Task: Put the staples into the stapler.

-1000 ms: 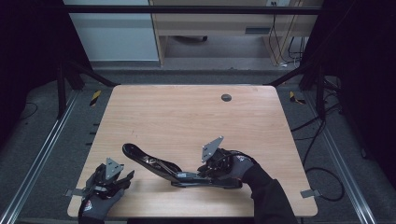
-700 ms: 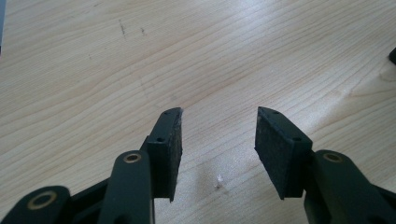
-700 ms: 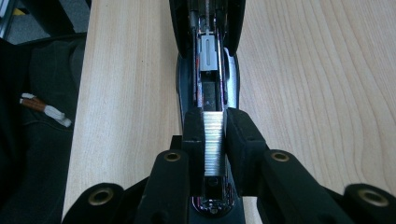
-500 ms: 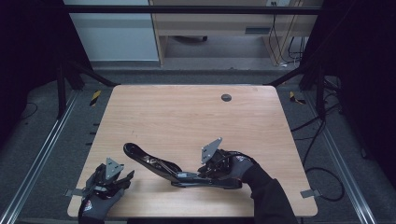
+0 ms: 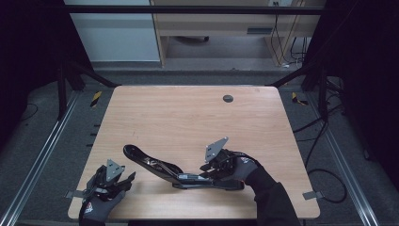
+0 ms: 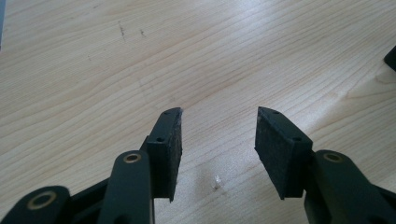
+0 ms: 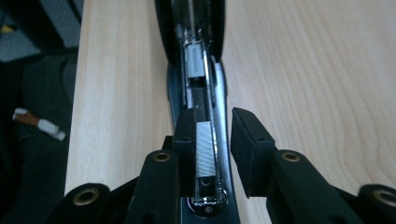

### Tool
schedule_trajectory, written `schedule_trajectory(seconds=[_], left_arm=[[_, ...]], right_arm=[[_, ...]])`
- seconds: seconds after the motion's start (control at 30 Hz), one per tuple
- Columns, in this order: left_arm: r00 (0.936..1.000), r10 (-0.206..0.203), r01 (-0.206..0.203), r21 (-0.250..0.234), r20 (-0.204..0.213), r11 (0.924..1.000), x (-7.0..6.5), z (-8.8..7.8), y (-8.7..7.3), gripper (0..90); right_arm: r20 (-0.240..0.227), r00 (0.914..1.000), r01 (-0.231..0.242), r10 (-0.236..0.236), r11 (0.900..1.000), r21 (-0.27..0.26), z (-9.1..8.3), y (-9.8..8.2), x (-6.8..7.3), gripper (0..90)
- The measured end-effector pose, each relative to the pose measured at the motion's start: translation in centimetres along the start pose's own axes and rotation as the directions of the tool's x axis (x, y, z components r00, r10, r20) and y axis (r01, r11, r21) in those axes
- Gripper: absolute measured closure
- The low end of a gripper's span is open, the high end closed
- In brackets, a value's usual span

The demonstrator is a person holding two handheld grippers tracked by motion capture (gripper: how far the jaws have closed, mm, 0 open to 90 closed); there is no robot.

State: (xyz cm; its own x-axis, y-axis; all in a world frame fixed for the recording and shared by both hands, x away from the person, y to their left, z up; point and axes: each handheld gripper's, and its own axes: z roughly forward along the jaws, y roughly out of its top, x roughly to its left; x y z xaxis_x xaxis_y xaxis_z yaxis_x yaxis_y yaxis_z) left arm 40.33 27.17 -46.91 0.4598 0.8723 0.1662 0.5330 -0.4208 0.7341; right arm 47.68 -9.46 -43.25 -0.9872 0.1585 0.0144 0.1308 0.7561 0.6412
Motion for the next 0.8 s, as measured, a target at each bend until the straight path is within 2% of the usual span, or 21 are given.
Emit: schedule_trajectory(seconds=[0.07,0.1,0.23,0.33,0.4,0.5,0.63,0.7,0.73,0.77,0.8], left_arm=[[1.0000,-0.004,0.004,-0.005,0.003,1.0000,0.0,-0.1,0.0,50.6],[1.0000,-0.005,0.005,-0.007,0.004,1.0000,0.0,-0.1,0.0,50.6],[0.9998,-0.017,0.017,-0.024,0.014,0.9996,0.0,-0.3,0.1,50.5],[0.9995,-0.023,0.024,-0.044,0.021,0.9987,-0.1,-0.5,0.2,50.5],[0.9992,-0.029,0.030,-0.056,0.028,0.9980,-0.1,-0.7,0.2,50.4],[0.9983,-0.044,0.047,-0.076,0.039,0.9960,-0.1,-1.0,0.3,50.1],[0.9971,-0.060,0.065,-0.107,0.046,0.9921,0.0,-1.4,0.4,49.8],[0.9967,-0.066,0.072,-0.127,0.047,0.9894,-0.1,-1.6,0.5,49.5],[0.9963,-0.071,0.077,-0.137,0.049,0.9875,-0.1,-1.8,0.6,49.2],[0.9962,-0.071,0.078,-0.144,0.049,0.9866,-0.1,-1.9,0.6,48.9],[0.9959,-0.073,0.080,-0.148,0.052,0.9858,-0.2,-2.0,0.7,48.6]], right_arm=[[0.022,0.9994,-0.028,0.028,0.999,-0.019,-0.4,-0.1,-0.1,71.7],[0.035,0.9978,-0.056,0.057,0.998,-0.033,-0.5,-0.2,0.0,71.6],[0.083,0.9920,-0.091,0.096,0.994,-0.064,-0.9,-0.5,0.2,70.0],[0.132,0.9817,-0.125,0.137,0.988,-0.094,-1.3,-0.8,0.3,69.2],[0.167,0.9684,-0.165,0.185,0.979,-0.123,-1.6,-1.1,0.4,67.3],[0.231,0.9386,-0.219,0.257,0.960,-0.176,-2.1,-1.7,0.7,65.7],[0.300,0.8951,-0.262,0.330,0.933,-0.246,-2.8,-2.6,1.0,63.5],[0.317,0.8697,-0.284,0.378,0.909,-0.305,-3.2,-3.2,1.2,61.2],[0.329,0.8551,-0.294,0.400,0.898,-0.329,-3.3,-3.5,1.4,61.2],[0.347,0.8349,-0.311,0.427,0.886,-0.343,-3.5,-4.0,1.6,61.2],[0.359,0.8224,-0.318,0.441,0.880,-0.353,-3.6,-4.4,1.7,61.2]])
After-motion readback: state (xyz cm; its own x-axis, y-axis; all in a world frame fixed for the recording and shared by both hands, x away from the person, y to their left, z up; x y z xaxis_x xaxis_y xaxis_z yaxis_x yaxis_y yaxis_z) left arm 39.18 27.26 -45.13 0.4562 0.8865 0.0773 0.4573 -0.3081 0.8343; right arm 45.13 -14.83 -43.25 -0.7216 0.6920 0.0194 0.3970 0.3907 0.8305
